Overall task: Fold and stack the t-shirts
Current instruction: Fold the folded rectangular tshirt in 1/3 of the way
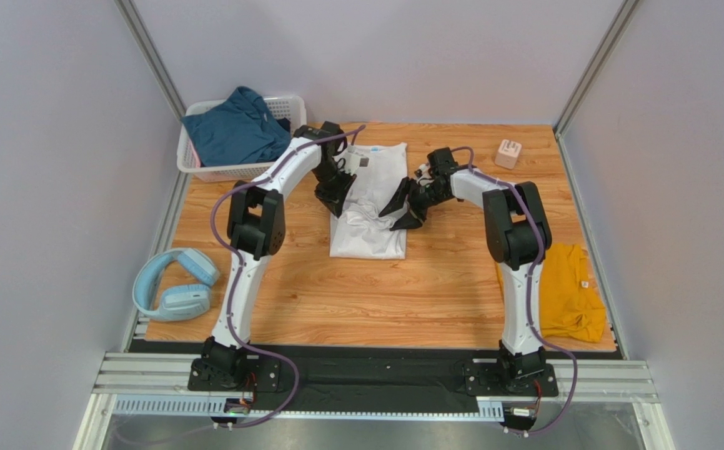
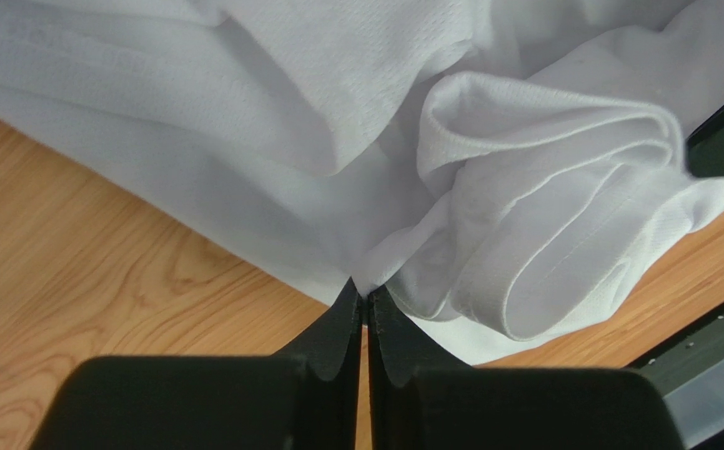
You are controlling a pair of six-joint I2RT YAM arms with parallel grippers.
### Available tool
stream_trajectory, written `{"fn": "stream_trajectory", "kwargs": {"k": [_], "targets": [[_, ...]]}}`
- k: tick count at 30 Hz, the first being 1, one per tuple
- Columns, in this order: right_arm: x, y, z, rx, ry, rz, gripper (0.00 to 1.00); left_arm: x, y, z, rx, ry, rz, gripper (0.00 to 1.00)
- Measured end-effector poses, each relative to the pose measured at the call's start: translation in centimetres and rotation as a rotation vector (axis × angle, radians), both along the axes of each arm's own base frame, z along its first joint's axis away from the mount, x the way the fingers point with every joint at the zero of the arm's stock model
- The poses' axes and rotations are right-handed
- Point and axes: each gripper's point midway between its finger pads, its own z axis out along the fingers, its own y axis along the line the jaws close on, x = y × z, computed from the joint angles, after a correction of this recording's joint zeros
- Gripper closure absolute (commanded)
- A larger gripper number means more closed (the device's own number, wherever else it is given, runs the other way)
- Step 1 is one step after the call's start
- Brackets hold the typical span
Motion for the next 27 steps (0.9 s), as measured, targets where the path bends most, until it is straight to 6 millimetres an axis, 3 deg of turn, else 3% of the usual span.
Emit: {"fn": "stream_trajectory", "kwargs": {"k": [3, 4, 6, 7, 9, 12, 15, 17, 20, 21, 22, 23, 25, 27], "targets": [[1.0, -1.2, 0.3, 0.002, 0.001, -0.030, 0.43, 0.5, 1.3, -0.1, 0.039, -0.018, 0.004, 0.68], [1.4, -1.6, 0.5, 0.004, -0.004, -0.042, 0.43, 0.8, 2.0, -0.1, 0.059, -0.025, 0.009, 0.53], [2.6, -2.9, 1.0, 0.003, -0.013, -0.076, 0.43, 1.3, 3.4, -0.2, 0.096, -0.042, 0.020, 0.38], [3.2, -3.6, 1.4, -0.001, -0.020, -0.093, 0.43, 1.6, 4.1, 0.0, 0.113, -0.053, 0.018, 0.21], [4.3, -4.7, 2.2, -0.024, -0.037, -0.119, 0.44, 2.3, 5.5, 0.8, 0.149, -0.087, 0.025, 0.10], [6.4, -6.0, 4.4, -0.060, -0.112, -0.145, 0.44, 3.1, 6.9, 4.0, 0.166, -0.167, 0.044, 0.05], [6.7, -6.1, 7.1, -0.094, -0.204, -0.134, 0.44, 2.9, 6.5, 10.1, 0.088, -0.283, 0.059, 0.04], [5.9, -5.4, 8.8, -0.105, -0.252, -0.103, 0.45, 1.0, 5.5, 14.4, -0.008, -0.352, 0.045, 0.04], [4.3, -3.2, 10.5, -0.096, -0.317, -0.024, 0.46, -4.5, 3.5, 19.6, -0.169, -0.406, -0.026, 0.04], [3.4, -2.1, 10.9, -0.084, -0.336, 0.017, 0.46, -6.0, 2.9, 19.2, -0.202, -0.370, -0.047, 0.04], [2.5, -0.6, 11.1, -0.074, -0.350, 0.064, 0.46, -8.0, 2.3, 20.8, -0.246, -0.391, -0.077, 0.04], [1.7, 0.6, 11.1, -0.065, -0.358, 0.102, 0.47, -9.4, 1.7, 20.7, -0.280, -0.382, -0.102, 0.04], [-0.5, 3.3, 10.3, -0.044, -0.343, 0.189, 0.48, -11.3, 1.6, 19.0, -0.295, -0.327, -0.116, 0.04], [-2.1, 5.7, 9.2, -0.020, -0.317, 0.259, 0.48, -11.8, 2.0, 16.9, -0.283, -0.274, -0.105, 0.04]]}}
